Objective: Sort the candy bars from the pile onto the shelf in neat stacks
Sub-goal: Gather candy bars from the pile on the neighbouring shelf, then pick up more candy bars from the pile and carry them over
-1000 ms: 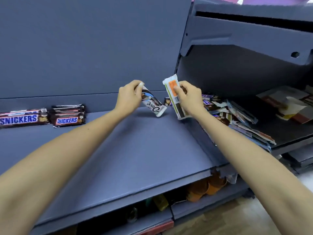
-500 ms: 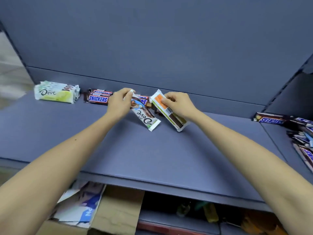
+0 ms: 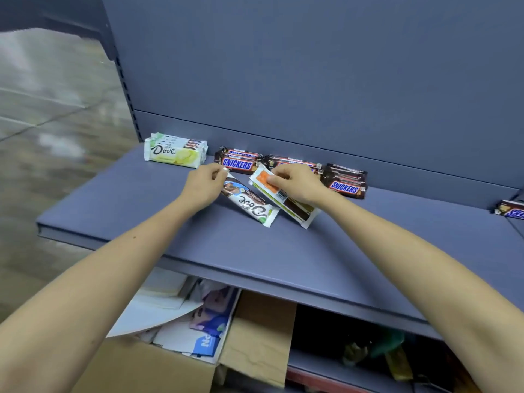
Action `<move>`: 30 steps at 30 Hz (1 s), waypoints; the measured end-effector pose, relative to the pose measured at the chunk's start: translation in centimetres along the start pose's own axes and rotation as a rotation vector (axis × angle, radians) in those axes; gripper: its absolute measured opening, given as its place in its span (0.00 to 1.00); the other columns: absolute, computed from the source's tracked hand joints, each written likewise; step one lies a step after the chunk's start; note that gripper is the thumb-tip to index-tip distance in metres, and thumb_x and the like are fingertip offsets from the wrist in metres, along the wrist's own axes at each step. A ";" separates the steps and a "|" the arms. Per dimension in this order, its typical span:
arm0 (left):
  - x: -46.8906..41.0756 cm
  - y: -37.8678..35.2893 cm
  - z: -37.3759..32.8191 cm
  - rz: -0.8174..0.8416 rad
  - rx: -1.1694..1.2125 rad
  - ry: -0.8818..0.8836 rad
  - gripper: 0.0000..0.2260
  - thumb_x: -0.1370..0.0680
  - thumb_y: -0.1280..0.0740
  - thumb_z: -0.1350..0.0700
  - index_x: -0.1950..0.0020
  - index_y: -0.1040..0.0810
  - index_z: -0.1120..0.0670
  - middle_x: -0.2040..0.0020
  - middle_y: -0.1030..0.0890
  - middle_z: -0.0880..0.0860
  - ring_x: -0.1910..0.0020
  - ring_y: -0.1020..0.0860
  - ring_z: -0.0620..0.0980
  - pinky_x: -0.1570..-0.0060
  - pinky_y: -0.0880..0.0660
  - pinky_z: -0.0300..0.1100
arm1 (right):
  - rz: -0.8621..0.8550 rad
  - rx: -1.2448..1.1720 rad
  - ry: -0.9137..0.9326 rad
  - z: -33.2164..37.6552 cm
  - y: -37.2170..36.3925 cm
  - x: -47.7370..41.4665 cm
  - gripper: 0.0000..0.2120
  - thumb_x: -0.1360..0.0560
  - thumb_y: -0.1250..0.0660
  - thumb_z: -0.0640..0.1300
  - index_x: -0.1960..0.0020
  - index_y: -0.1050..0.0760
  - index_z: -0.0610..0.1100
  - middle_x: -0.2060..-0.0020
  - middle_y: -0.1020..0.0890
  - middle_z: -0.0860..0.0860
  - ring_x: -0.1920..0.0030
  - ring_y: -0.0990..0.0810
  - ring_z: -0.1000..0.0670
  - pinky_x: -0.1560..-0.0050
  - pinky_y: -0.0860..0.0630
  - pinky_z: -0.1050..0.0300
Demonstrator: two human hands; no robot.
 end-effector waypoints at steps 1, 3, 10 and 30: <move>0.1 0.3 0.5 0.002 -0.007 -0.003 0.11 0.20 0.43 0.56 0.48 0.22 0.59 0.54 0.21 0.55 0.55 0.29 0.50 0.62 0.40 0.35 | 0.004 0.009 0.000 0.5 -0.3 -0.1 0.14 0.22 0.39 0.48 0.52 0.21 0.39 0.56 0.20 0.44 0.57 0.27 0.50 0.55 0.33 0.55; 0.2 0.8 1.1 0.006 -0.008 -0.002 0.11 0.21 0.41 0.57 0.45 0.22 0.58 0.51 0.20 0.53 0.55 0.29 0.47 0.59 0.39 0.33 | 0.005 0.016 0.003 1.2 -0.7 -0.2 0.14 0.22 0.39 0.48 0.50 0.21 0.40 0.53 0.19 0.43 0.55 0.25 0.48 0.53 0.31 0.54; 1.4 2.1 2.7 0.084 0.029 -0.067 0.10 0.21 0.40 0.55 0.43 0.23 0.56 0.44 0.21 0.51 0.53 0.28 0.46 0.52 0.37 0.34 | -0.029 0.003 0.000 3.0 -2.6 -0.1 0.13 0.22 0.38 0.48 0.49 0.20 0.40 0.51 0.18 0.45 0.52 0.23 0.47 0.52 0.31 0.54; 5.0 3.9 2.6 0.391 0.618 0.034 0.15 0.19 0.44 0.46 0.44 0.24 0.53 0.53 0.20 0.51 0.54 0.25 0.47 0.59 0.27 0.38 | -0.241 -1.786 -0.389 10.3 -7.1 -2.9 0.19 0.17 0.51 0.45 0.57 0.29 0.37 0.63 0.26 0.44 0.62 0.26 0.49 0.59 0.27 0.57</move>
Point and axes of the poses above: each hand's wrist, its own x-axis away from the middle knuckle, its own y-axis out of the back of the hand, z = x × y, the point moved 1 cm from there along -x, towards the middle knuckle
